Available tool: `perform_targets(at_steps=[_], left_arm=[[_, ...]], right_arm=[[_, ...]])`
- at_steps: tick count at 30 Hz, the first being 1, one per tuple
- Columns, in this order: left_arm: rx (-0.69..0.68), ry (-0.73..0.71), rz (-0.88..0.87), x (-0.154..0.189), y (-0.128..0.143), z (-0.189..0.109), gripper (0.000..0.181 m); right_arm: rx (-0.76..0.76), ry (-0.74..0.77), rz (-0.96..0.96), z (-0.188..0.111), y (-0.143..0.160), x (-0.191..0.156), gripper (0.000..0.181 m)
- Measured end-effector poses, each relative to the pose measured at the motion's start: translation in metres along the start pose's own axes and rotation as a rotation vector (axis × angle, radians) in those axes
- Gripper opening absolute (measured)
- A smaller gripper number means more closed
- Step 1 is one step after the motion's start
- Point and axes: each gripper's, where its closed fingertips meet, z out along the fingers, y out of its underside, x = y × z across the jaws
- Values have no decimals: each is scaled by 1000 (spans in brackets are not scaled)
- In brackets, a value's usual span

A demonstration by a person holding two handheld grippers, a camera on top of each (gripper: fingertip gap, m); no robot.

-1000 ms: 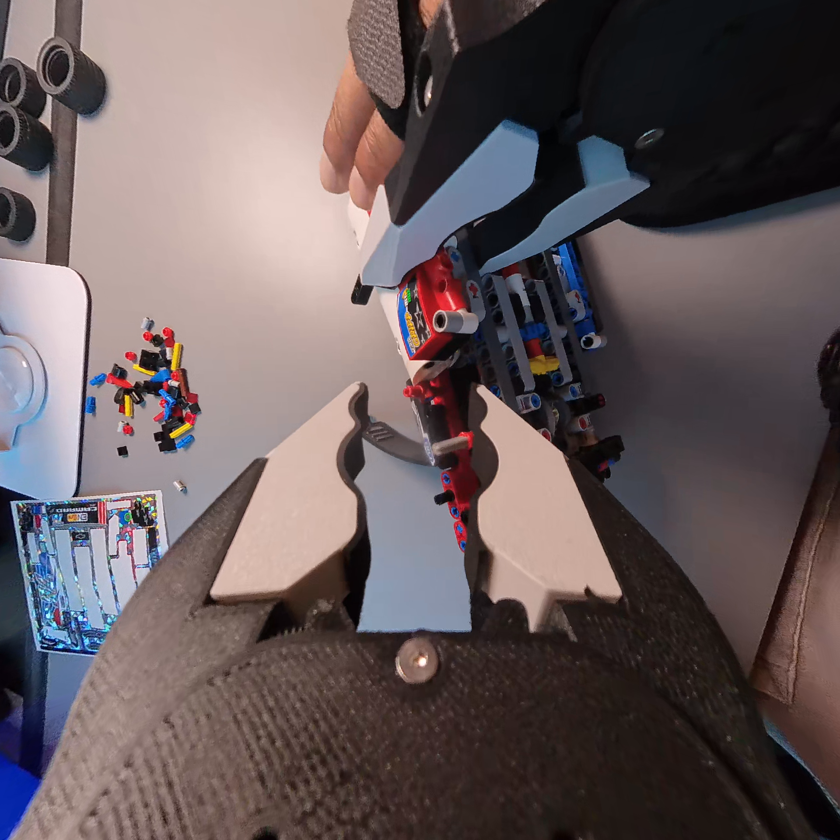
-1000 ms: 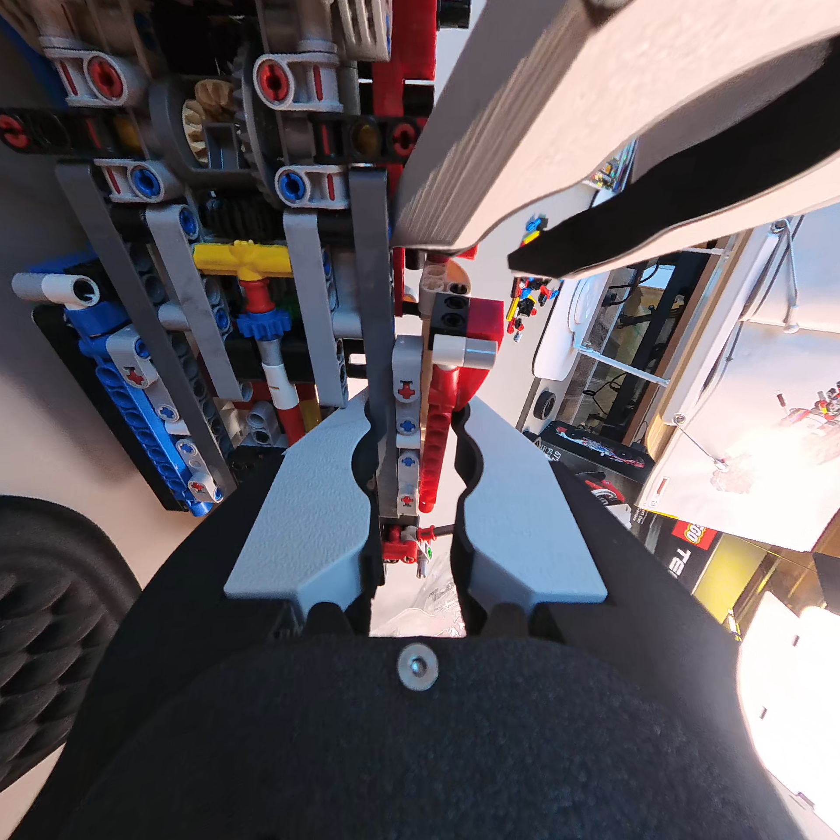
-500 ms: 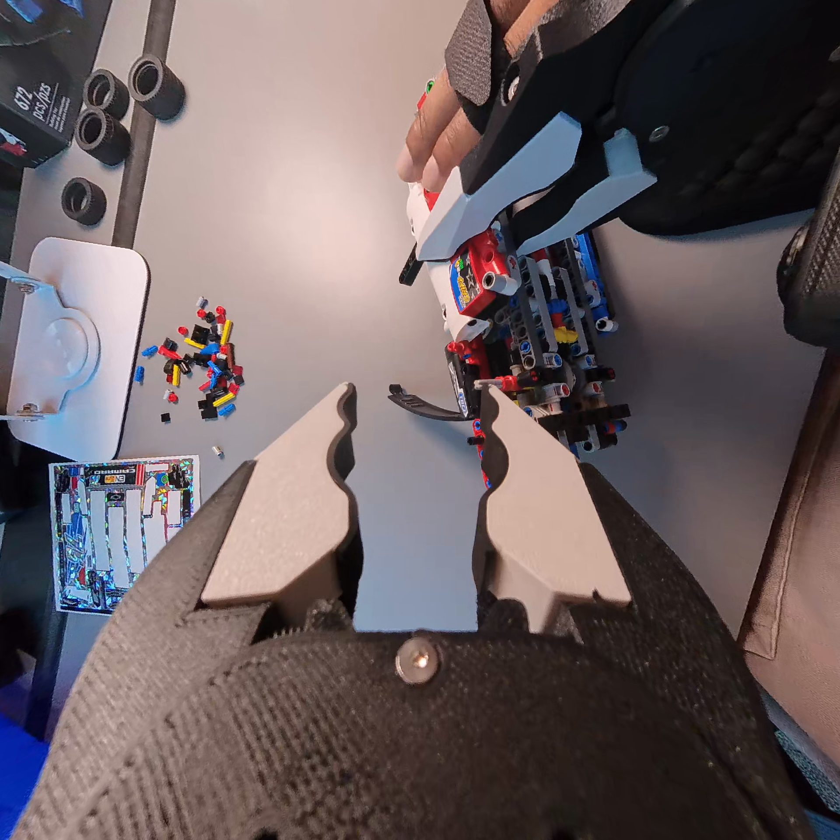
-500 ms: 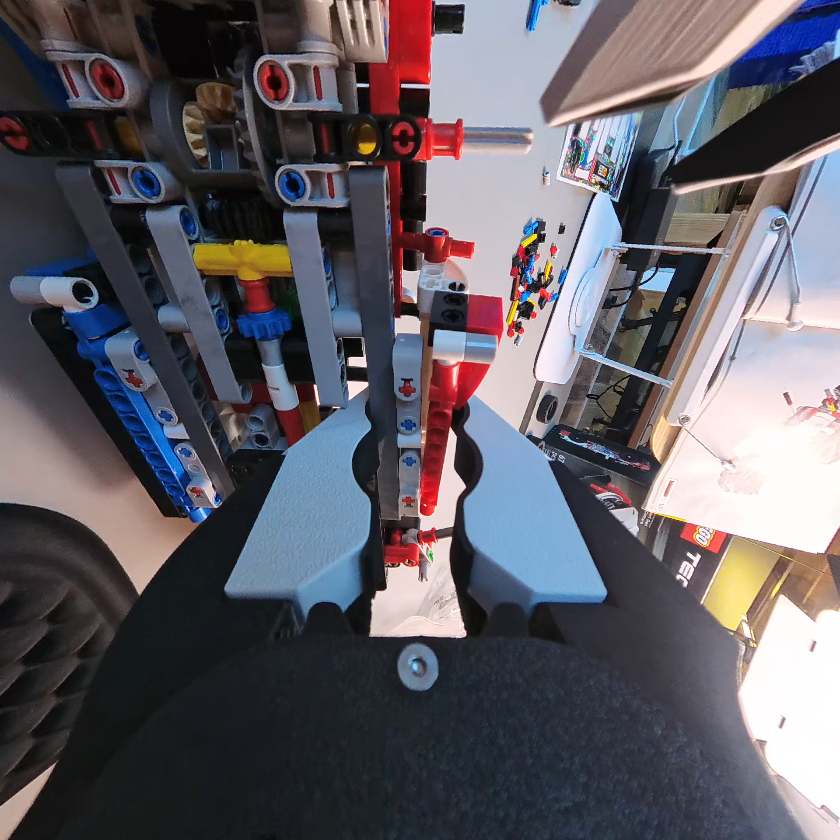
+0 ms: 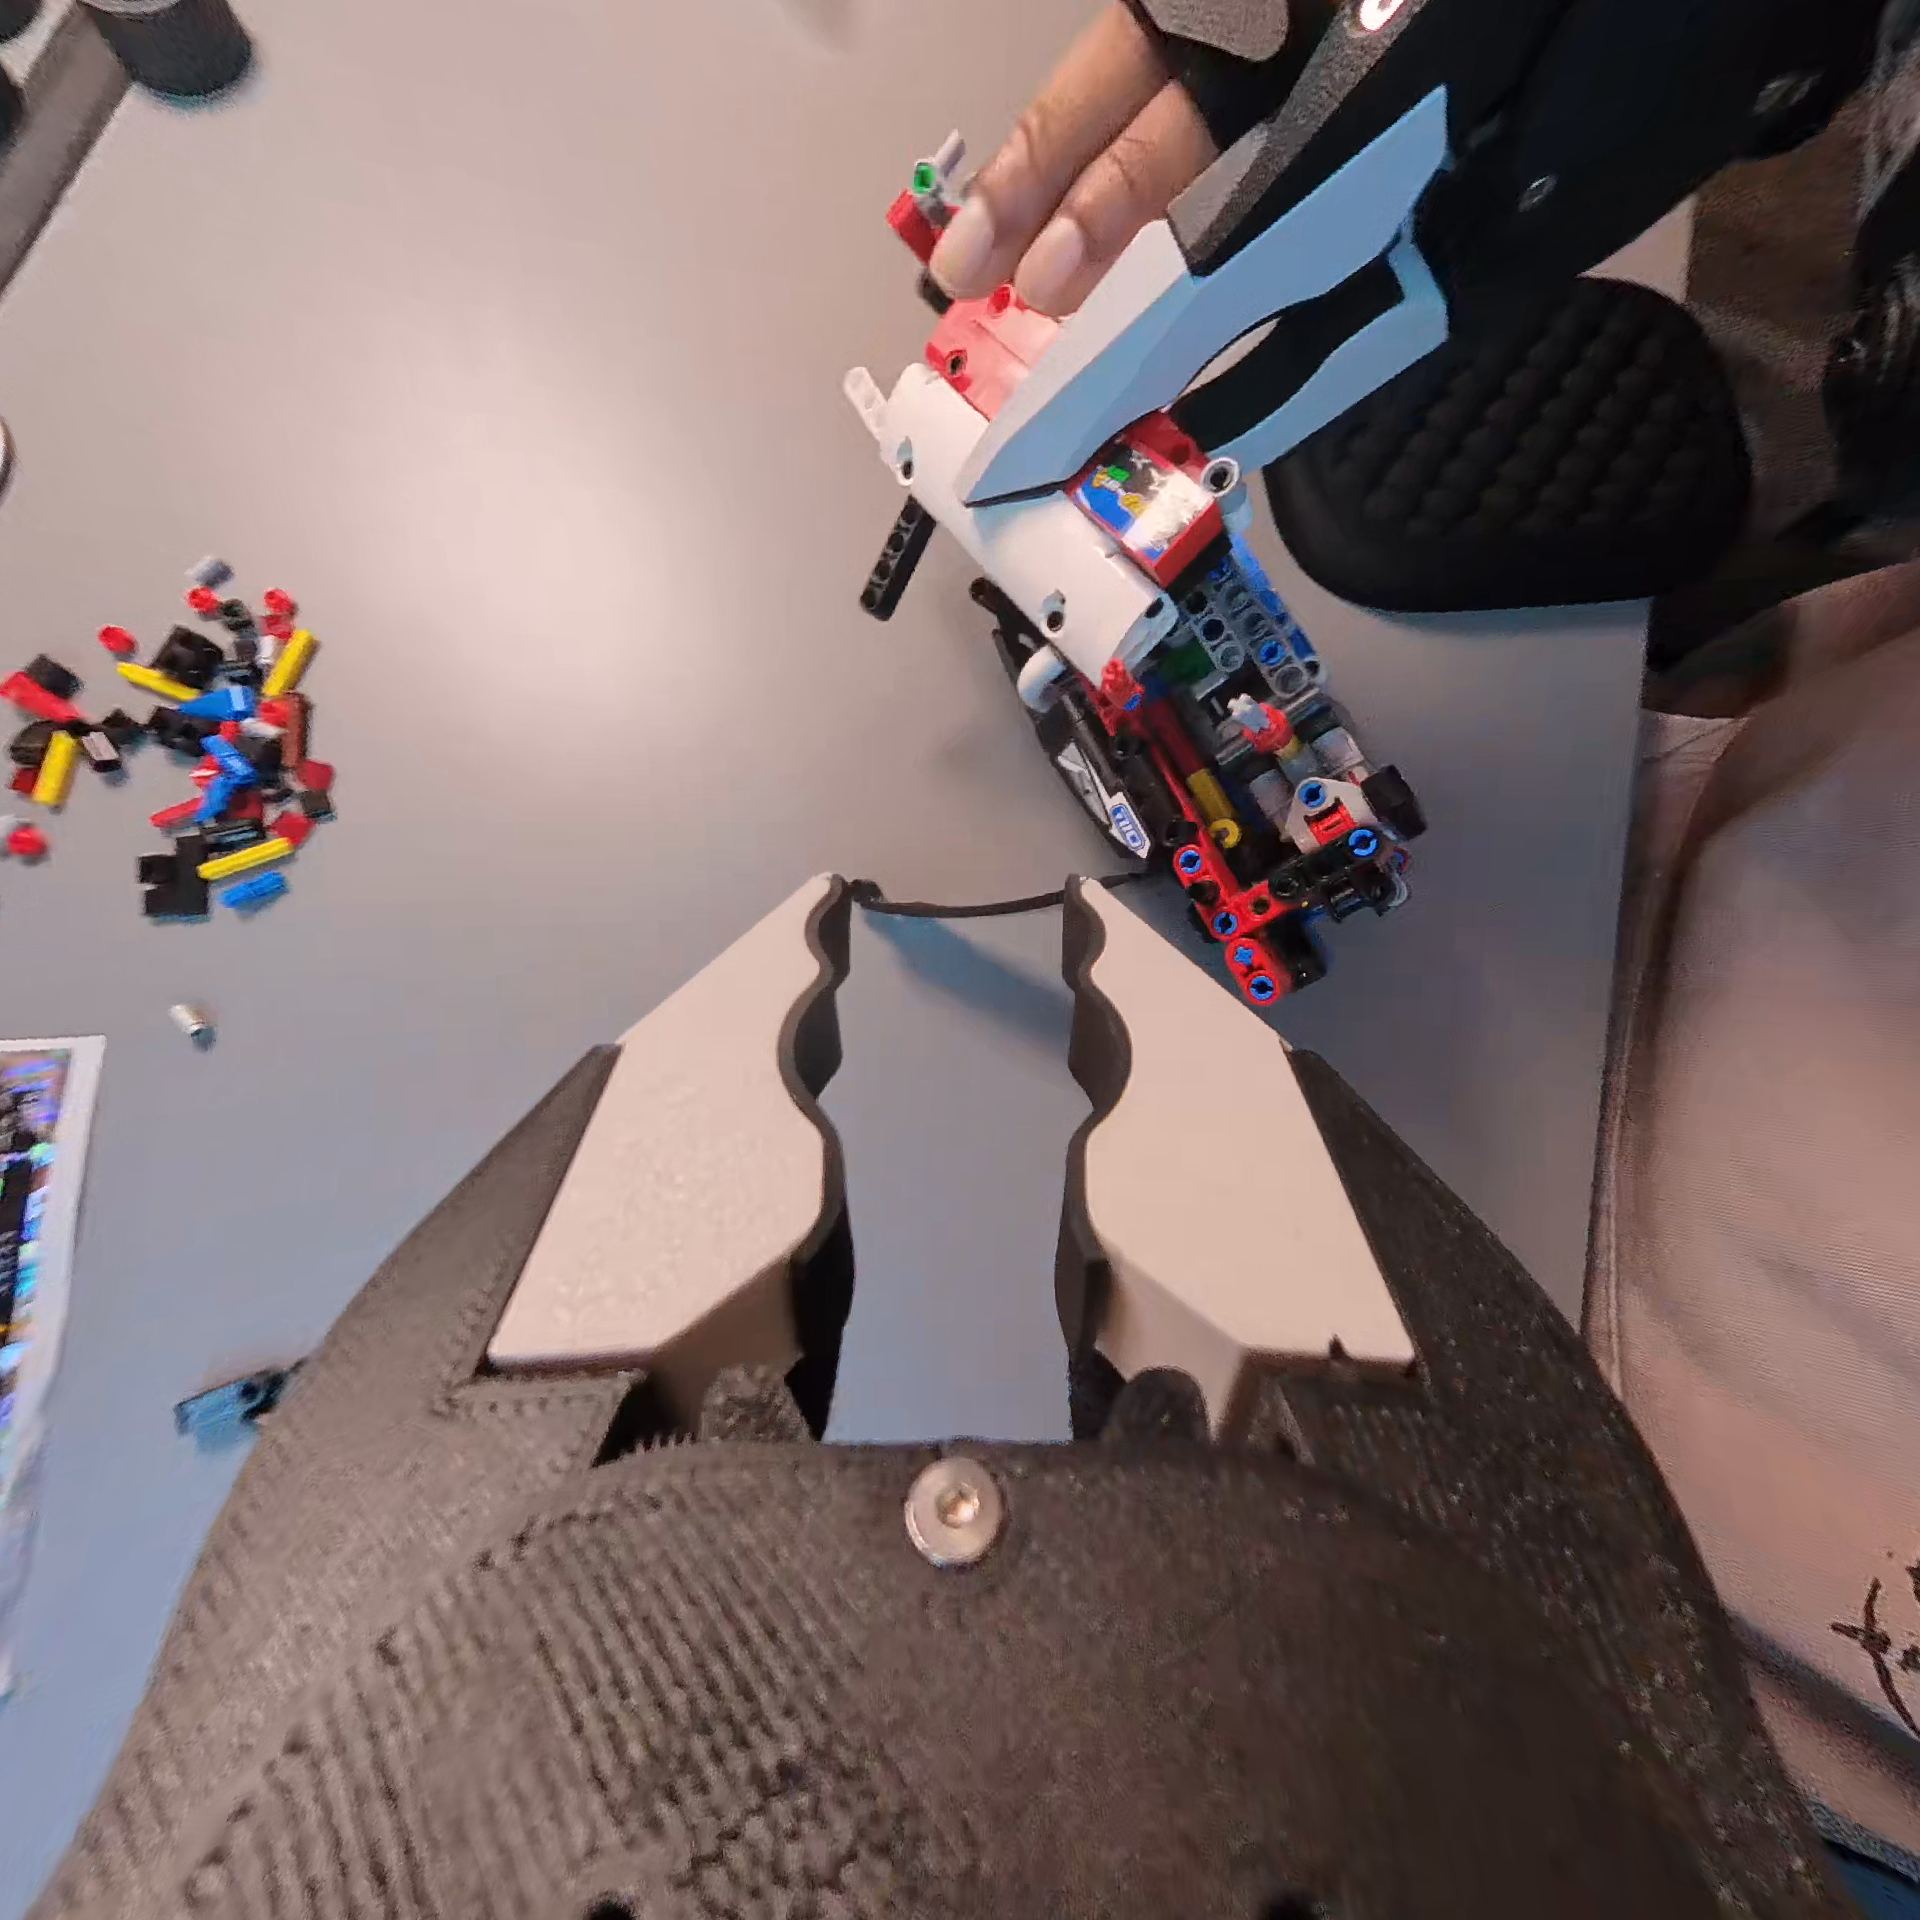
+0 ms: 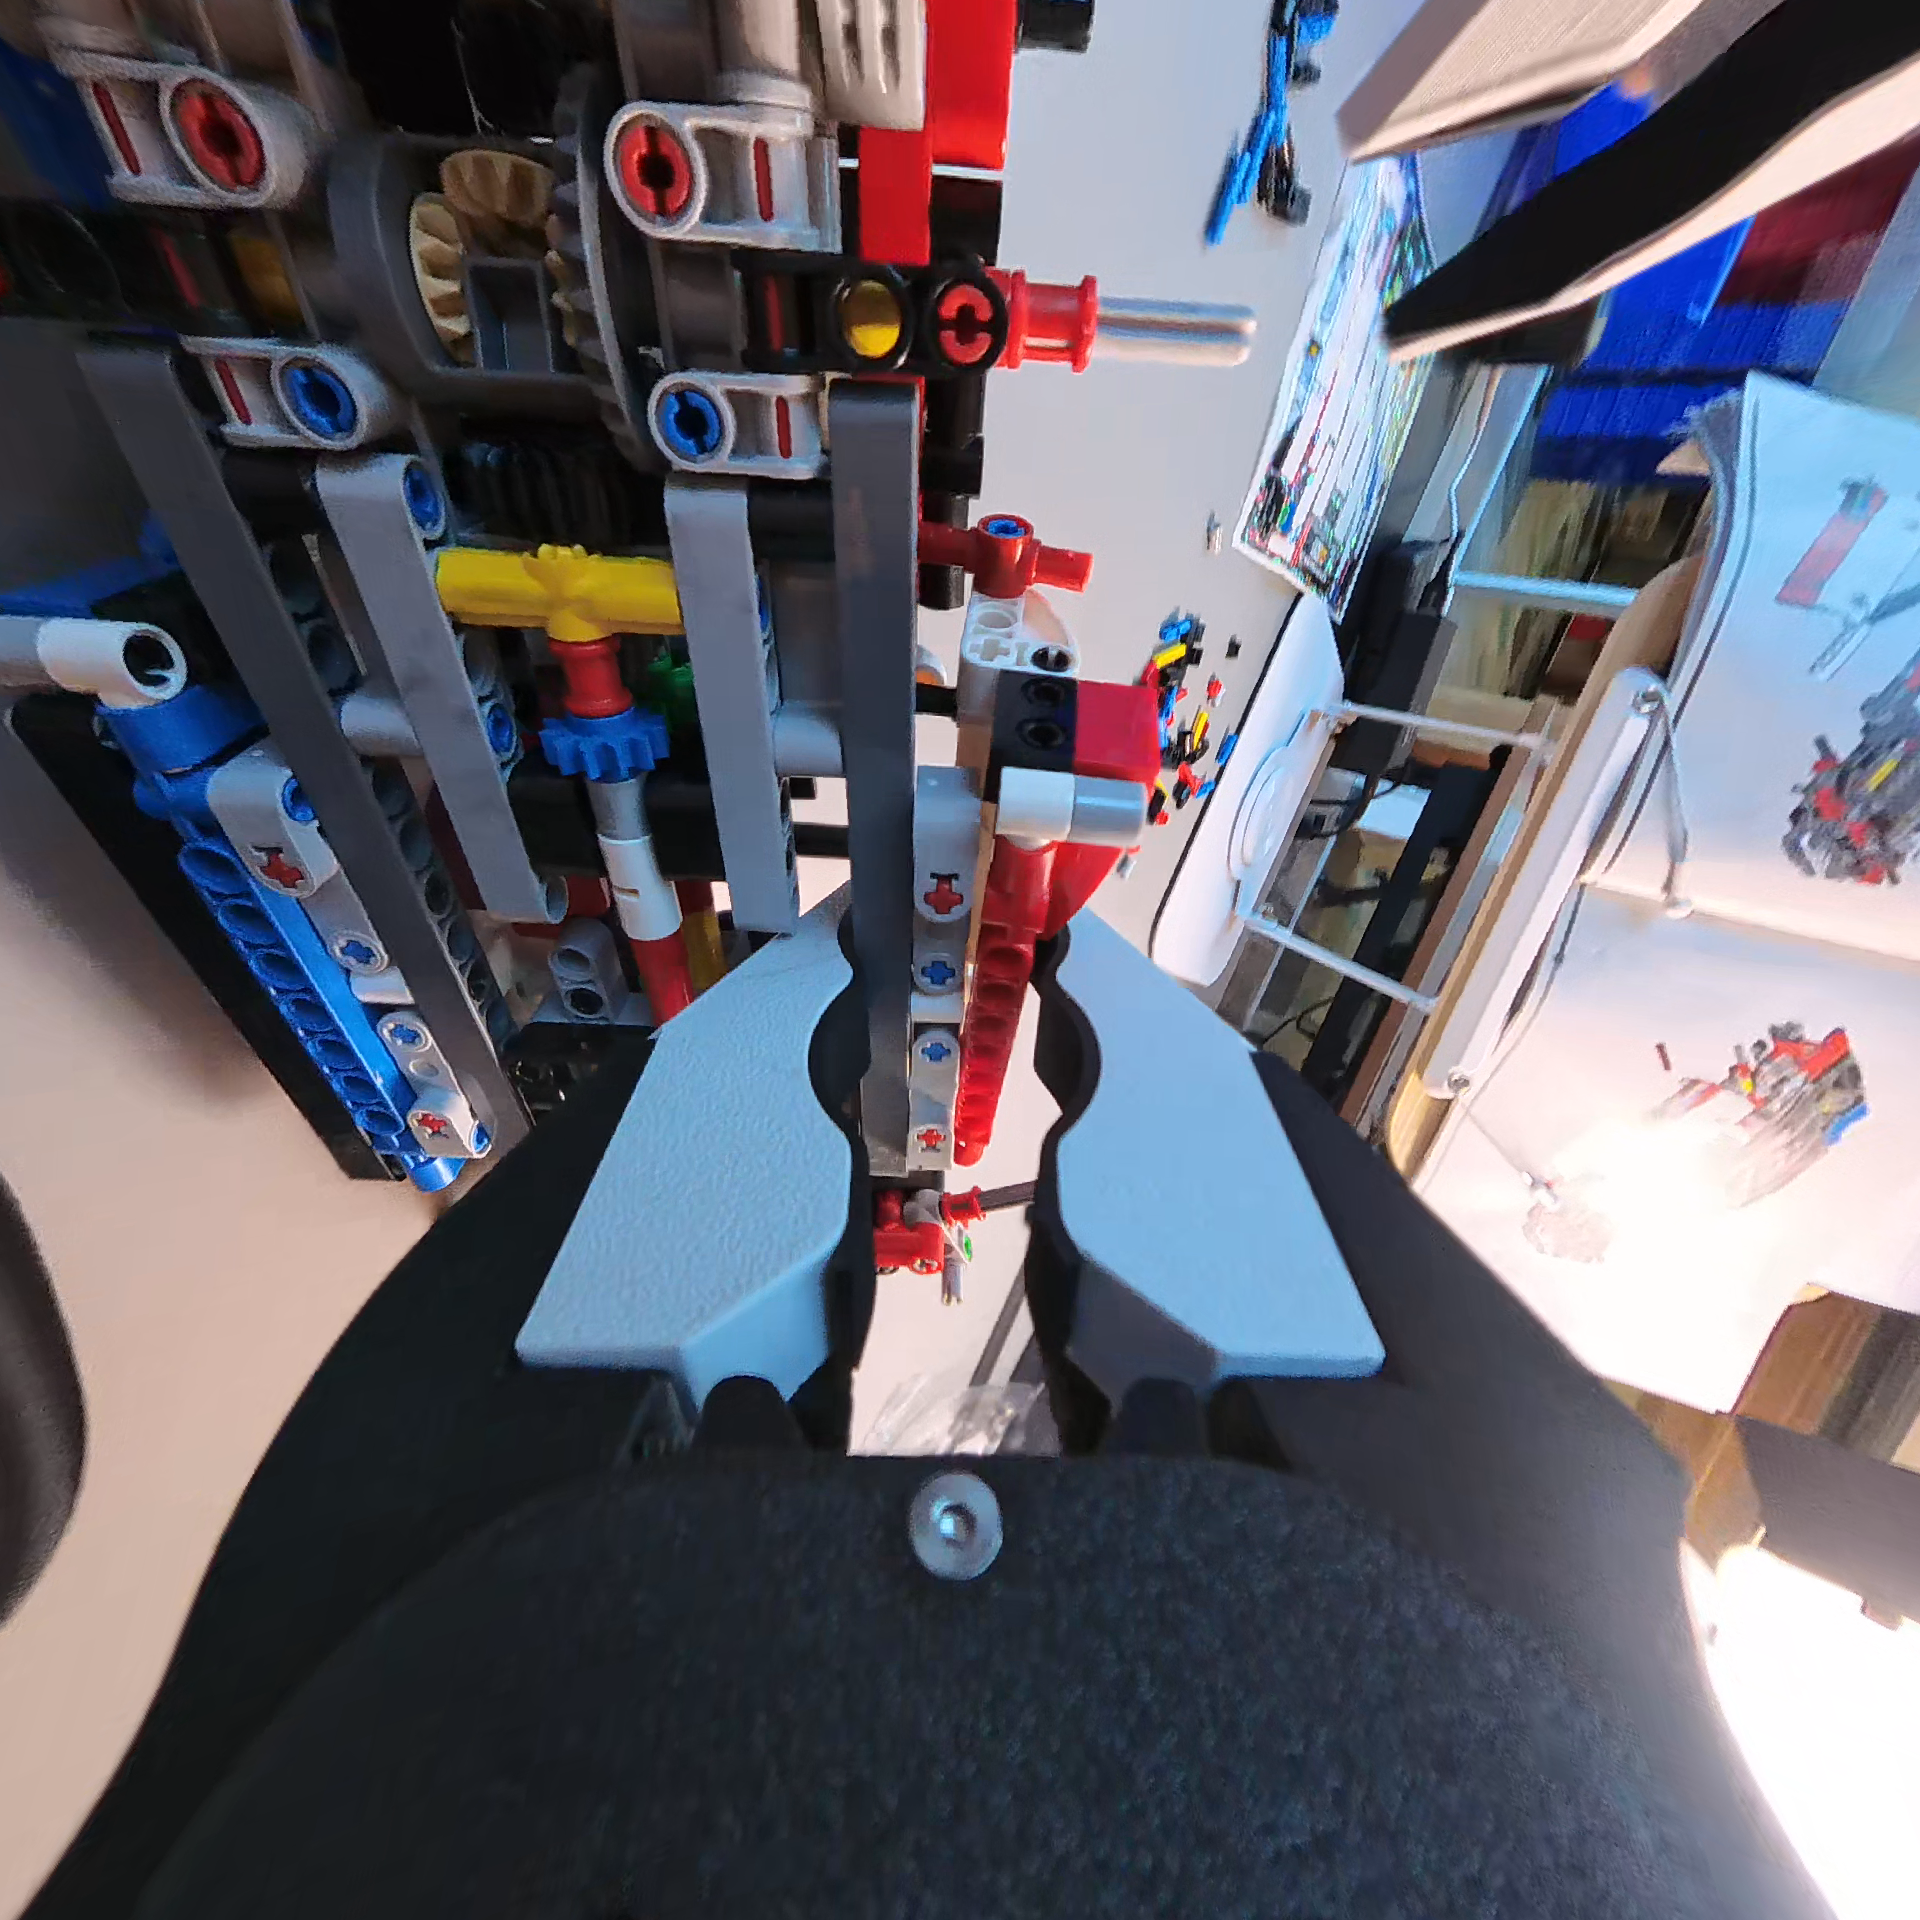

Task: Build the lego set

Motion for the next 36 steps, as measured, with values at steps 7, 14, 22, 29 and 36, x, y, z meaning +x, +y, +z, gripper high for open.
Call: perform_targets(at_steps=[7,14,22,29,36], left_arm=[[159,265,17,27,-14,29,25],[274,468,-30,45,-34,40,18],[323,537,-47,41,-33,45,2],[343,516,-51,31,-30,43,2],[324,558,-102,31,-24,43,2]], right_arm=[[111,-41,-119,3,-4,1,24],[183,-23,-135,4,-5,3,24],[180,6,-118,4,-5,4,23],[138,-82,-93,4,-6,1,30],[129,-80,-142,3,-8,1,29]])
